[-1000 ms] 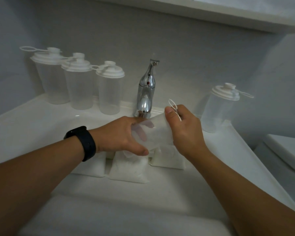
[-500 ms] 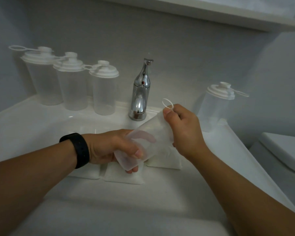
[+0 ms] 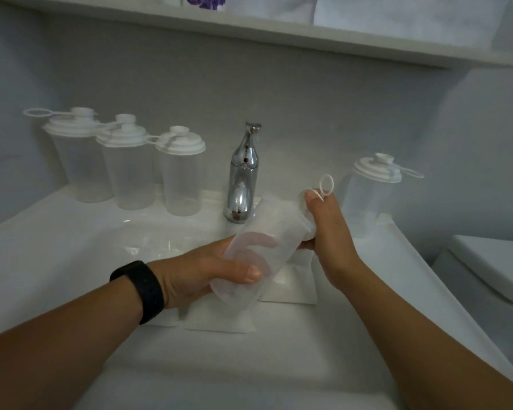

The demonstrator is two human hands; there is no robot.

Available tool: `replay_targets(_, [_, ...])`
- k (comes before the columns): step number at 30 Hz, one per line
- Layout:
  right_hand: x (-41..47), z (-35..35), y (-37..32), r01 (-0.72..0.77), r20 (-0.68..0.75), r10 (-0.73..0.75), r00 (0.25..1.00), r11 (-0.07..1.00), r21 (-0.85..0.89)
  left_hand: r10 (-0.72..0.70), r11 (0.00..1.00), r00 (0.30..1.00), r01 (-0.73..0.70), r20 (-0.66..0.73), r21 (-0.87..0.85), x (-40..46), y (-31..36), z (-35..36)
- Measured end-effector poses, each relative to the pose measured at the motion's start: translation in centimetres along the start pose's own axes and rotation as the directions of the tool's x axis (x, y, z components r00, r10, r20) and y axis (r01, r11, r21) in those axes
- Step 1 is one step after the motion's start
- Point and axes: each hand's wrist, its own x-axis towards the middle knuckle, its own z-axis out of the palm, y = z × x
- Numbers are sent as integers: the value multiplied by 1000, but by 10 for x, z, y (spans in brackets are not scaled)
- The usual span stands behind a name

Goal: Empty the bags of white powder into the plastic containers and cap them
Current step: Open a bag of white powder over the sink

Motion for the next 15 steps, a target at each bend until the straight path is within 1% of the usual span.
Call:
replay_targets(2, [7, -5, 5, -64, -82, 65, 994, 998, 14, 30, 998, 998, -27, -48, 57, 3, 1, -2])
replay_targets(4, [9, -8, 10, -108, -166, 104, 981, 994, -18, 15, 990, 997, -4, -72, 143, 2, -1, -4])
replay_targets(7, [15, -14, 10, -161, -318, 98, 943, 971, -179, 0, 945, 999, 14, -42, 327, -1, 2, 0])
replay_targets(9, [22, -14, 9, -203, -353, 88, 931, 932, -302, 33, 903, 999, -17, -30, 429, 1, 2, -4])
replay_targets(10, [21, -14, 11, -249, -373, 111, 921, 905, -346, 17, 897, 999, -1, -31, 441, 0, -1, -1])
replay_targets(11, [21, -16, 18, -276, -382, 142, 913, 904, -326, -6, 895, 999, 20, -32, 446, -2, -3, 2])
replay_targets(13, [21, -14, 23, -299, -373, 230, 899, 944, -137, -5, 882, 999, 27, -47, 470, -1, -6, 5])
replay_targets(15, [23, -16, 23, -301, -324, 301, 897, 952, 53, -2, 873, 996, 47, -94, 486, -2, -4, 9])
